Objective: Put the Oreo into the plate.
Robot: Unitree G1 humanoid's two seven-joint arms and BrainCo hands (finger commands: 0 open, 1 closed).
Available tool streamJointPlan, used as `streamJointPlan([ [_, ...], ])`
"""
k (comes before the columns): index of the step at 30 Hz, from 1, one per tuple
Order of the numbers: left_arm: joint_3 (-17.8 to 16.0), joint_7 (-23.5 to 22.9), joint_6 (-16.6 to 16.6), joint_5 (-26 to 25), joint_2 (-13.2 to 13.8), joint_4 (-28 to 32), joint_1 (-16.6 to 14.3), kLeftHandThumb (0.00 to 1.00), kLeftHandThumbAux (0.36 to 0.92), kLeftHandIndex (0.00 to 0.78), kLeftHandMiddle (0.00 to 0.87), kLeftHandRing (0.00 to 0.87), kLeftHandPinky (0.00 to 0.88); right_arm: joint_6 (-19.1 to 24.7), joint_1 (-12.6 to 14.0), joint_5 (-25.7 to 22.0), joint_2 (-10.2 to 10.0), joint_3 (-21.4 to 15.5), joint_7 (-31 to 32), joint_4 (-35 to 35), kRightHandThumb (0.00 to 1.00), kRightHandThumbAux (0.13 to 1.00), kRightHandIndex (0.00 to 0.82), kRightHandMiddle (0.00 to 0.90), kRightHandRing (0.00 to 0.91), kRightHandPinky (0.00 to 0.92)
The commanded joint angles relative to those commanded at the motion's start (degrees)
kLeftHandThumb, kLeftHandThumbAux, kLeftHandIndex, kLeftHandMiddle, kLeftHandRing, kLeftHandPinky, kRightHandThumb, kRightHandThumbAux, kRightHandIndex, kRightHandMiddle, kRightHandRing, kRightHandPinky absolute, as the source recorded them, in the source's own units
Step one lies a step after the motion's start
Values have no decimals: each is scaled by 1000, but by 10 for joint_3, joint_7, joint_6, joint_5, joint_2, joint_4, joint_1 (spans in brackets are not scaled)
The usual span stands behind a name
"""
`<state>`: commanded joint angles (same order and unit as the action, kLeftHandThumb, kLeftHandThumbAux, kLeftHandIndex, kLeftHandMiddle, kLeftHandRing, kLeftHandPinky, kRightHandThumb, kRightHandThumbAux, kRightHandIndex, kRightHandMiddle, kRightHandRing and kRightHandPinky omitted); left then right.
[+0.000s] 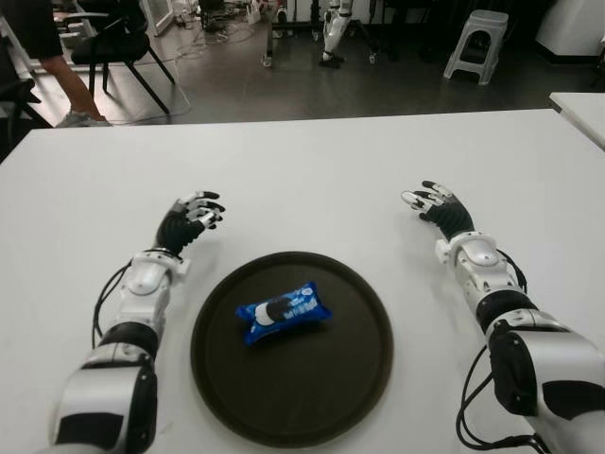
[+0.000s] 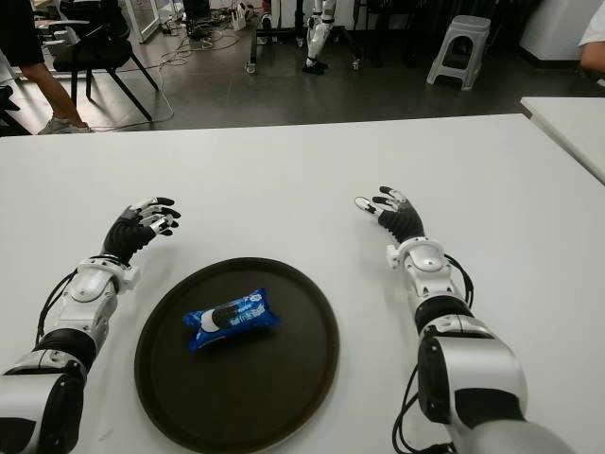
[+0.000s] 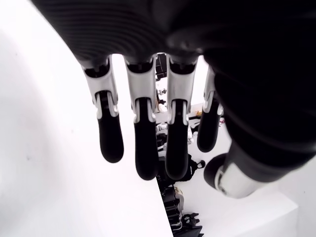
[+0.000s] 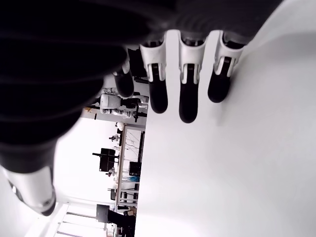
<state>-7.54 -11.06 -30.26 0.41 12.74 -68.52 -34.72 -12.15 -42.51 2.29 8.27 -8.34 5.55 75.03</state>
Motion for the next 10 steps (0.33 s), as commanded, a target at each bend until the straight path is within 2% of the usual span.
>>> streamJointPlan([
  [10,-8,-1,7,-6,-4,0,-1,247,698,294,403,406,414,1,0,2,-2,3,-10,-2,47,620,157,204,201,197],
])
